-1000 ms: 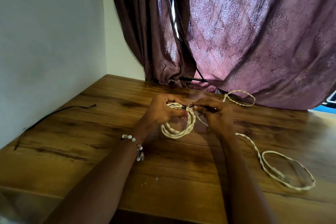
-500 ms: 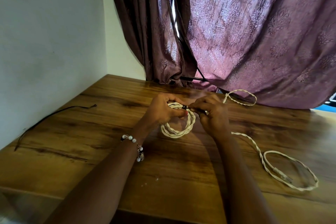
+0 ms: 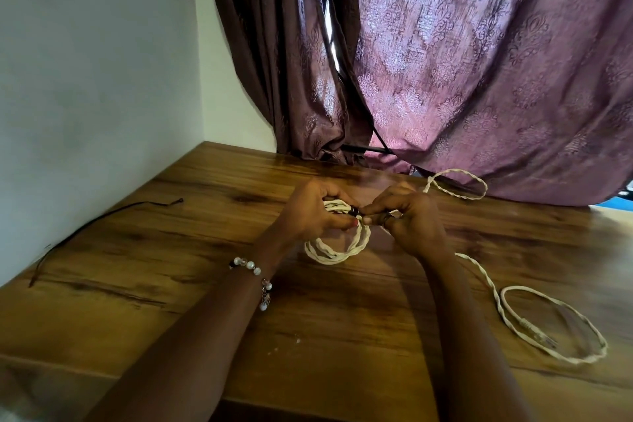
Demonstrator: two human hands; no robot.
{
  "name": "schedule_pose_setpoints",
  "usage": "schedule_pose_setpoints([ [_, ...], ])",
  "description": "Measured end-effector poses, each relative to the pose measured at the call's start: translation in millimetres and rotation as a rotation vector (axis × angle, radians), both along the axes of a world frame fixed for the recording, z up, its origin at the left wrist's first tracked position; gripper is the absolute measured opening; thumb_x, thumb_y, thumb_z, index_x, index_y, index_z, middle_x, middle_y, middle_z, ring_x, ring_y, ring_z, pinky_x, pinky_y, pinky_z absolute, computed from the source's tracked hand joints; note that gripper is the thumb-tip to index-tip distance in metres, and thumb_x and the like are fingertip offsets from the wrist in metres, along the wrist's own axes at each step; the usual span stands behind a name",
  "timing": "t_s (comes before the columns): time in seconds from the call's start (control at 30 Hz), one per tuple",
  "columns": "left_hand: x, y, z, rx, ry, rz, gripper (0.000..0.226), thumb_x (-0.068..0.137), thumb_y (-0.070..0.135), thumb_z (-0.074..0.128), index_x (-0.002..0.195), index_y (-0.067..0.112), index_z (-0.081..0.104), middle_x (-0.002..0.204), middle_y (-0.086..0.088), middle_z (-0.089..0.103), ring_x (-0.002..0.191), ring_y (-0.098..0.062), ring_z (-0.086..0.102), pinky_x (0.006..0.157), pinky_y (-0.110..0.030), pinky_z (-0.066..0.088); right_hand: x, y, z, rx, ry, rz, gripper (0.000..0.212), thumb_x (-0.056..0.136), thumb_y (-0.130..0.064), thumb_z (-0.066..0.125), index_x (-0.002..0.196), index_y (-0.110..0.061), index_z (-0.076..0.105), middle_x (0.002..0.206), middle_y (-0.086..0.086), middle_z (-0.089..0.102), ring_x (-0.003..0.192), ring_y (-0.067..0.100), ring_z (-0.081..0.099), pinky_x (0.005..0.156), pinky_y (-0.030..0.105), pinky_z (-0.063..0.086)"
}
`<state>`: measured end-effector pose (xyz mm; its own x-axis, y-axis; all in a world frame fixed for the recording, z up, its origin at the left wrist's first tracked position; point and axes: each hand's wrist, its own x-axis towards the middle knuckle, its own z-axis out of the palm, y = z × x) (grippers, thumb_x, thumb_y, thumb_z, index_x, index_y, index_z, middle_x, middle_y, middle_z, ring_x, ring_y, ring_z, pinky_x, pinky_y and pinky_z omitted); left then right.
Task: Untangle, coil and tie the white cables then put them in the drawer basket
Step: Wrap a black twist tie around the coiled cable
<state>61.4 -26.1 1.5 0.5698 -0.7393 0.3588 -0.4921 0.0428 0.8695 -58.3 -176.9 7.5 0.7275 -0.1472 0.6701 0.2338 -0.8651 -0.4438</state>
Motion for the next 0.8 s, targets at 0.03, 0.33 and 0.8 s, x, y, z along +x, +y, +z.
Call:
schedule_pose_setpoints([
  [0.03, 0, -1, 0, 0.007, -0.019, -0.004, 0.027, 0.065, 0.001, 0.084, 0.086, 0.013, 0.073, 0.086, -0.007, 0.073, 0.071, -0.014, 0.07, 0.061, -0.028, 0.057, -2, 0, 2, 0.025, 0.015, 0.014, 0.018, 0.066, 0.005, 0.079, 0.079, -0.007, 0.077, 0.076, -0.01, 0.067, 0.074, 0.0, 0.062, 0.067, 0.008, 0.046],
  [0.33, -4, -4, 2, 0.022, -0.189, -0.005, 0.032, 0.063, 0.003, 0.085, 0.093, 0.008, 0.075, 0.092, -0.005, 0.074, 0.084, -0.017, 0.07, 0.074, -0.032, 0.056, -6, 9, 13, 0.202, 0.094, -0.005, 0.041, 0.059, 0.019, 0.078, 0.065, -0.018, 0.061, 0.057, -0.006, 0.061, 0.048, -0.007, 0.056, 0.049, 0.006, 0.04],
  [0.8, -4, -4, 3, 0.023, -0.27, 0.008, 0.03, 0.061, 0.006, 0.087, 0.088, 0.005, 0.074, 0.09, -0.006, 0.073, 0.081, -0.015, 0.068, 0.073, -0.029, 0.053, -1, 14, 21, -0.25, 0.071, -0.003, 0.032, 0.055, 0.016, 0.061, 0.07, -0.01, 0.049, 0.067, 0.003, 0.058, 0.059, 0.021, 0.06, 0.051, 0.044, 0.05],
])
